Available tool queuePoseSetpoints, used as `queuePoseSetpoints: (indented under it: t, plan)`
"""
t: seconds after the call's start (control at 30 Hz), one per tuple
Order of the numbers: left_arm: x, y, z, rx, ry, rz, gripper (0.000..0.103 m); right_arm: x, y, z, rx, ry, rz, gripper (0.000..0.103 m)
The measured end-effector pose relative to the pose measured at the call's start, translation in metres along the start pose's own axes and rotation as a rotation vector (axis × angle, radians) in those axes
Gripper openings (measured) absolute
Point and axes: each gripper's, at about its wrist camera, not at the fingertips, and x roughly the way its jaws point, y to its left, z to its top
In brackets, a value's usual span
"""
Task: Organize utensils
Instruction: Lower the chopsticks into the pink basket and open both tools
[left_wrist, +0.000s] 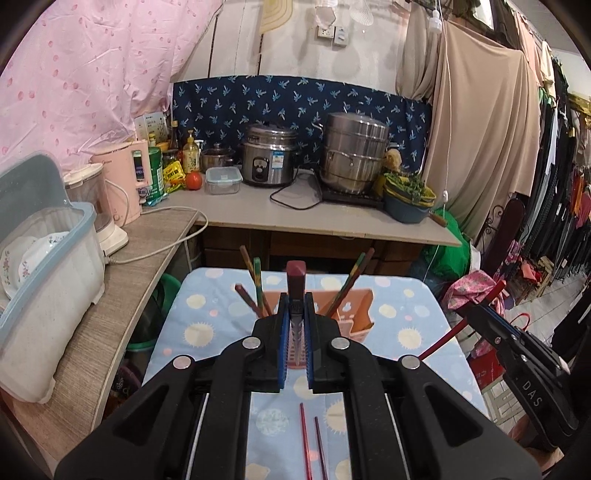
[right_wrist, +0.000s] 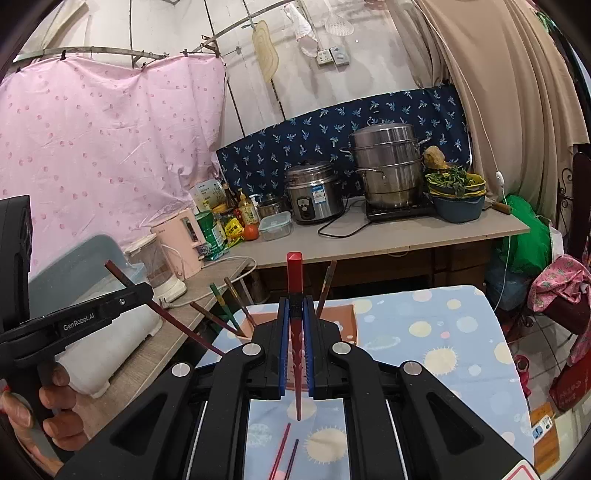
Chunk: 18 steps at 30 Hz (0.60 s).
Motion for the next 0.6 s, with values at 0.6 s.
queuePoseSetpoints:
  t: [0.6]
  plan:
    - [0.032,-0.005,0.057,0.005,-0.088,0.034,0.007,0.043,-0.015,0.071,0.089,-0.12,0.027,0.007]
